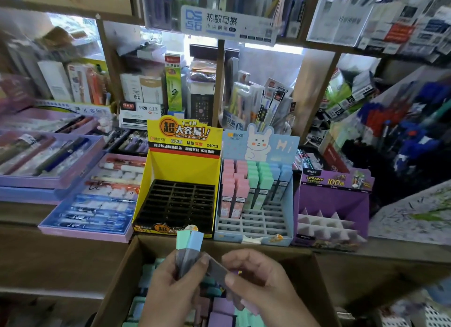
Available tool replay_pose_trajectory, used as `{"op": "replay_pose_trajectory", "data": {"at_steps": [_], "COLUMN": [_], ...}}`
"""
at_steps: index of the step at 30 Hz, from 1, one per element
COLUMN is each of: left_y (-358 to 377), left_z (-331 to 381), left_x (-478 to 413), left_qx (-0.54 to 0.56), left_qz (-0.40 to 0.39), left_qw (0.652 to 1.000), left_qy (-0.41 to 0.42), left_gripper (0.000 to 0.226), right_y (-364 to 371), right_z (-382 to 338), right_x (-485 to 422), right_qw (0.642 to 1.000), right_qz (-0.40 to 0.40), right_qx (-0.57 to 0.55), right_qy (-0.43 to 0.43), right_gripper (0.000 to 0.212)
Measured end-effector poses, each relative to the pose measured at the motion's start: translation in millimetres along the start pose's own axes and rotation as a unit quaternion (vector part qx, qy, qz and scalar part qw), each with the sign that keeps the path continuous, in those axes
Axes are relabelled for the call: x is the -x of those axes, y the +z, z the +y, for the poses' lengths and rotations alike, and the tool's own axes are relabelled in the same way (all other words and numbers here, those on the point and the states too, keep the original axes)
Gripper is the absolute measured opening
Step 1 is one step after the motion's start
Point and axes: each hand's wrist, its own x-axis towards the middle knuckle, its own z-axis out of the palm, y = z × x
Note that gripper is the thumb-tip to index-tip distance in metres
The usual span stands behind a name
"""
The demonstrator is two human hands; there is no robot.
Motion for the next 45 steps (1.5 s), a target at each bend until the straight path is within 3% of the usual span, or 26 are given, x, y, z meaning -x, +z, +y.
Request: {"op": "replay_pose_trajectory", "data": {"at_steps": [5, 10, 13, 16, 19, 25, 32, 45], "left_y": [-1, -3, -3, -3, -2, -8, -8, -10], "left_z": [2, 3, 2, 3, 5, 4, 4, 2], "left_x": [0, -1, -1, -1, -2, -6, -5, -8], "left_qx": [-0.005, 0.004, -0.008, -0.009, 0.023, 0.052, 0.063, 0.058], "left_qz": [0.048, 0.056, 0.047, 0.027, 0.028, 0.02, 0.009, 0.0], "left_qw": [0.999, 0.998, 0.999, 1.0, 0.998, 0.996, 0.998, 0.998], "left_qy": [0.019, 0.005, 0.0, -0.012, -0.042, -0.064, -0.026, -0.022], "left_gripper": [0.012, 0.013, 0.017, 0.02, 0.019, 0.023, 0.025, 0.022], "right_y": [-4, -5, -3, -3, -6, -18, -27, -38], "right_z": [-4, -3, -4, -4, -9, -41, -64, -59], "right_x": [-1, 0, -1, -5, -6, -9, -34, -52], "right_qw": [0.999, 0.989, 0.985, 0.986, 0.983, 0.955, 0.922, 0.911], "right_qz": [0.005, 0.003, 0.009, 0.052, 0.089, 0.165, 0.175, 0.124], "right_qx": [-0.022, -0.137, -0.143, -0.118, -0.086, 0.102, 0.199, 0.299], "right_qy": [-0.032, -0.056, -0.091, -0.109, -0.132, -0.225, -0.284, -0.256], "right_gripper": [0.035, 0.058, 0.061, 0.059, 0.034, 0.013, 0.017, 0.024]}}
